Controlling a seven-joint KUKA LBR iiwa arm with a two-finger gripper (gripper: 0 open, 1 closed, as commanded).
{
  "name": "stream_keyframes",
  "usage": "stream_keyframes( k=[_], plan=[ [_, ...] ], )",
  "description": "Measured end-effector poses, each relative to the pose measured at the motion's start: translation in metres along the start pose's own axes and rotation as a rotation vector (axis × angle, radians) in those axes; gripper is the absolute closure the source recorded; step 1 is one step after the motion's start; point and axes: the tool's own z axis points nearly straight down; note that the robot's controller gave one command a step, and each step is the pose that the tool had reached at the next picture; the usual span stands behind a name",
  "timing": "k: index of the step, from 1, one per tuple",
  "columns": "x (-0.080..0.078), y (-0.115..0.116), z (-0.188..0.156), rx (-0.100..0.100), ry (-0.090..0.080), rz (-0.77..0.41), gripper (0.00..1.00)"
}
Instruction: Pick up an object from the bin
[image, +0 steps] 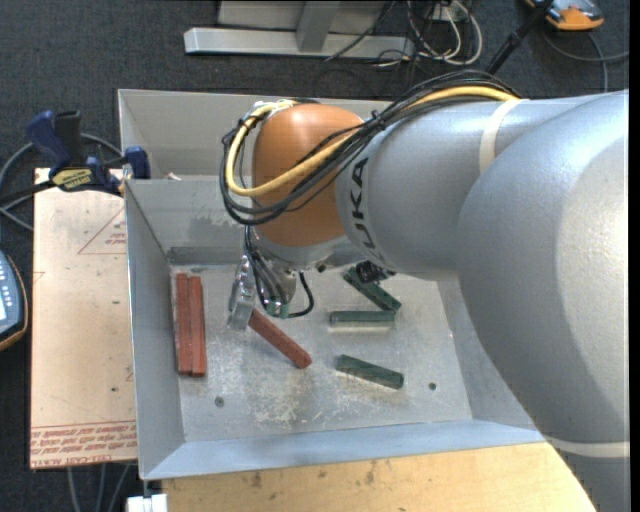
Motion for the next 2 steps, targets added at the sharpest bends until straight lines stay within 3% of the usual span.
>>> stream_keyframes(
  k=[1, 2],
  plan=[
    [0.001, -0.003, 0.005, 0.007, 0.007, 0.002, 0.00],
    [0.007, -0.061, 0.108, 0.011, 0.016, -0.109, 0.00]
  ],
)
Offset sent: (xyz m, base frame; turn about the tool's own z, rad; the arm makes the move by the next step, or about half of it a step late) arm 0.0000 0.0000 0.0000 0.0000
